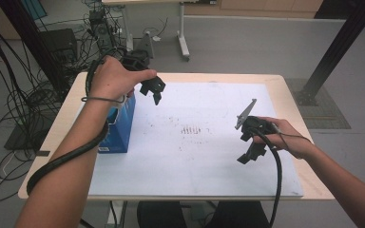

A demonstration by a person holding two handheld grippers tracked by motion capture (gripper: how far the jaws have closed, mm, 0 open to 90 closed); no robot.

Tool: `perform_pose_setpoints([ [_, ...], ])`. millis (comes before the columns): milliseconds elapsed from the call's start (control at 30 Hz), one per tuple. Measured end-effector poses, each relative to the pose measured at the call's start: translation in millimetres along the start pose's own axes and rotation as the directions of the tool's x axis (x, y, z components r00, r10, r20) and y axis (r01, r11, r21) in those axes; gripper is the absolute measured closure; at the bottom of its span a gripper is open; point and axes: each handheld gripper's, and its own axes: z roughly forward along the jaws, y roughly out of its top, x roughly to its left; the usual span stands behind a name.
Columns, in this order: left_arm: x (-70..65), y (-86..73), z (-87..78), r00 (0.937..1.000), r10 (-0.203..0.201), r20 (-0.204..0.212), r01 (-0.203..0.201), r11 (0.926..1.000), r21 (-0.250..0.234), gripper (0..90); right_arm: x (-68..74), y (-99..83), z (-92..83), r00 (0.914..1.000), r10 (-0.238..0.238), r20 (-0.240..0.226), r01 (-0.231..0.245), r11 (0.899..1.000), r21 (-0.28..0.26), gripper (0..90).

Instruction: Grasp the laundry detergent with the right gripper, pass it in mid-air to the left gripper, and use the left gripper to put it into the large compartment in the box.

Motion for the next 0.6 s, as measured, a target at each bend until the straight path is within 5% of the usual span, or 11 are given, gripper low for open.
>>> perform_pose_setpoints([
  [300,-38.2,-1.9,21.9,0.9964,0.085,0.009,-0.085,0.9957,0.037,4.6,3.4,-2.2,-1.5,1.0,0.002,0.006,-0.002,1.0,-0.01,4.3],
  [600,-60.1,-7.4,34.5,0.9914,0.129,0.022,-0.13,0.9908,0.039,4.6,9.0,-2.2,0.3,1.0,-0.002,0.009,0.002,1.0,-0.009,4.3],
])
